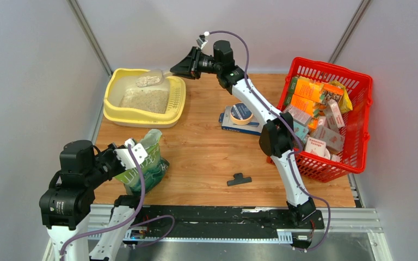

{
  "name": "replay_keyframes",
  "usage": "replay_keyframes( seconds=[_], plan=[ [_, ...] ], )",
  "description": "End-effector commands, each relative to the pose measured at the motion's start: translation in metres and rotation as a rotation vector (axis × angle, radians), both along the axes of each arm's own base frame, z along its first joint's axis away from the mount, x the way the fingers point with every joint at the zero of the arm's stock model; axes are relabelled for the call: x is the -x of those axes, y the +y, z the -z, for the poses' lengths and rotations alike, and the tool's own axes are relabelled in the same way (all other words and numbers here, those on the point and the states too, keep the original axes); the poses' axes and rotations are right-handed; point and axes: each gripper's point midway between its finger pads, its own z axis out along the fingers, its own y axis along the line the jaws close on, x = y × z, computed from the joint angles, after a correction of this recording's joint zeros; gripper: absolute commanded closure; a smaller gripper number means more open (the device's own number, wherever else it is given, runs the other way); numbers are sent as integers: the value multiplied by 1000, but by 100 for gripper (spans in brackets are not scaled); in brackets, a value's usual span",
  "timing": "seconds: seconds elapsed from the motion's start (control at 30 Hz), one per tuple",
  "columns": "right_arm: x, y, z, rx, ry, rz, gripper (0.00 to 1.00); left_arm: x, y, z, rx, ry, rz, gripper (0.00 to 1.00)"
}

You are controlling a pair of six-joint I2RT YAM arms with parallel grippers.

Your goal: Fill the litter box with clean litter

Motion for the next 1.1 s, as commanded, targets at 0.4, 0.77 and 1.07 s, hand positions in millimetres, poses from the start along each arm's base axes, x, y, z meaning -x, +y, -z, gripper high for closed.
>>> replay_keyframes(
  seconds=[0.4, 0.77, 1.07],
  plan=[
    [-72, 2, 220, 333, 95, 258, 100, 0, 0, -5, 5, -33, -7, 100],
    [-66, 4, 235, 467, -24, 287, 100, 0, 1, -6, 2, -56, -4, 100],
    [-56, 4, 237, 562, -118, 279, 100, 0, 0, -6, -4, -93, 7, 100]
  ],
)
